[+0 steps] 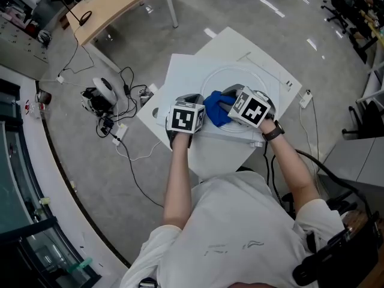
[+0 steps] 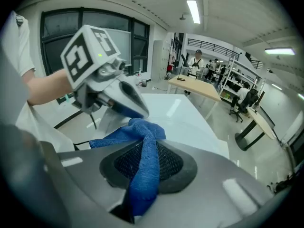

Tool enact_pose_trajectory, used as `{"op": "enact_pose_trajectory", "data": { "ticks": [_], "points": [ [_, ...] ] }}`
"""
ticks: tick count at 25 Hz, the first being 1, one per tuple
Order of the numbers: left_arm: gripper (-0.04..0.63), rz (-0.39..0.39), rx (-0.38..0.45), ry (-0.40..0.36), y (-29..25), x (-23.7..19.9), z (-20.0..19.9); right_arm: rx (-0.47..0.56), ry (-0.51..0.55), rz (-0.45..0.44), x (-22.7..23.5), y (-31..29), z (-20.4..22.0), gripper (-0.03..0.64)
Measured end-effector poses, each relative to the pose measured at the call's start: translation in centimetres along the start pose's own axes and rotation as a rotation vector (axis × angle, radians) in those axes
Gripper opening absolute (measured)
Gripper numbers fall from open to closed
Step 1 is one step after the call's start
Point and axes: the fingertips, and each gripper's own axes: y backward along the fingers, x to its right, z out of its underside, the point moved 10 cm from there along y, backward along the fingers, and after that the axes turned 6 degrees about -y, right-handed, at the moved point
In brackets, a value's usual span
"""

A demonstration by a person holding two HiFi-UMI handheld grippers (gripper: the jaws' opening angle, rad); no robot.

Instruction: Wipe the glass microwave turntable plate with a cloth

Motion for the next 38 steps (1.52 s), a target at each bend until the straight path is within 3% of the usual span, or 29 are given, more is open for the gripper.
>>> {"op": "enact_pose_trajectory", "data": {
  "ticks": [3, 7, 11, 17, 23, 29, 33, 38],
  "points": [
    [0.002, -0.003, 0.000, 0.001, 0.0, 0.1, 0.0, 0.007, 0.005, 0.063, 2.1, -1.6, -2.0, 0.077],
    [0.002, -0.017, 0.000, 0.005, 0.2, 0.0, 0.0, -0.009, -0.079, 0.131, 5.5, -1.7, -1.8, 0.077],
    [0.000, -0.017, 0.001, -0.004, 0.4, -0.1, 0.0, -0.017, -0.166, 0.211, 8.3, 0.5, 0.5, 0.077],
    [0.002, -0.021, 0.009, -0.007, 0.5, 0.0, 0.2, -0.034, -0.230, 0.281, 7.7, 5.0, 5.6, 0.077],
    [0.001, -0.050, 0.016, -0.032, 0.0, -0.2, 0.6, -0.063, -0.197, 0.244, 2.4, 7.2, 8.1, 0.077],
    [0.002, -0.033, 0.015, -0.026, 0.5, 0.4, 0.1, 0.012, -0.152, 0.139, -3.8, 5.0, 5.7, 0.078],
    [0.002, -0.038, 0.017, -0.020, 0.4, 0.3, 0.1, 0.034, -0.081, 0.102, -3.6, 2.4, 2.2, 0.078],
    [0.002, -0.038, 0.011, -0.028, 0.7, 0.4, 0.0, 0.023, -0.075, 0.132, -0.4, 0.2, -0.3, 0.078]
  ]
}}
